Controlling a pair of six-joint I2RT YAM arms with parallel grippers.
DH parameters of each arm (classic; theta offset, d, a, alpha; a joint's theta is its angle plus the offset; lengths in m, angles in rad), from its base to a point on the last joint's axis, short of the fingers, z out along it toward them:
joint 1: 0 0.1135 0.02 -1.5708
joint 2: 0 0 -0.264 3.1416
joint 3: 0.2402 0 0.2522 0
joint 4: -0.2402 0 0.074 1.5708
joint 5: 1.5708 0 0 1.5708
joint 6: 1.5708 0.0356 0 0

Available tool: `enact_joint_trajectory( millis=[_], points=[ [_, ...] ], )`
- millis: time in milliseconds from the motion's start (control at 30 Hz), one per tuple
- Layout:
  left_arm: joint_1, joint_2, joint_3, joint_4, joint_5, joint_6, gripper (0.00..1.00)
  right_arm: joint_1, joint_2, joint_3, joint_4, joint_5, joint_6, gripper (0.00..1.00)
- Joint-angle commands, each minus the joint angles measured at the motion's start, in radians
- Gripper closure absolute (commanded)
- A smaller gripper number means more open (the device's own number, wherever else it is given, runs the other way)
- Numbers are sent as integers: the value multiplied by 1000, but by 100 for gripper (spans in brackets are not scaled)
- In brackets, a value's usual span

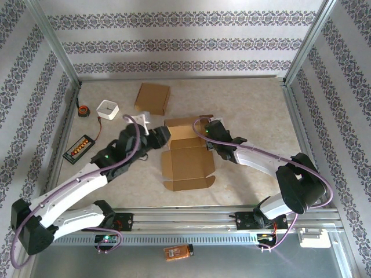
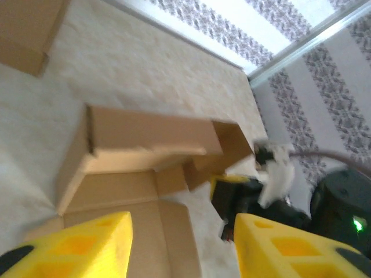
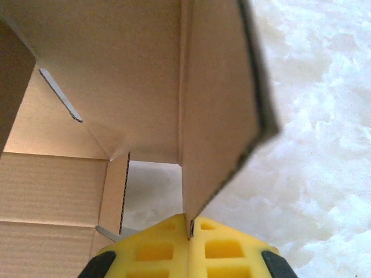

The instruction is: Fold the paper box

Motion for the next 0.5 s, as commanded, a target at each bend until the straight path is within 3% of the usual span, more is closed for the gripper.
enact_joint_trajectory(
  millis=[0,167,300,467],
  points=[
    [-120,113,-55,42,-147,-1,69,-10,2,15,16,28,-34,97],
    [-159,403,-46,277,-23,-44,99,-26,-4,9,20,-16,-24,97],
    [-160,603,-2,442,40,-68,100,-31,-15,8,21,-46,0,96],
    [-161,770,61,521,89,-95,100,-43,-16,14,11,-89,16,95]
  ],
)
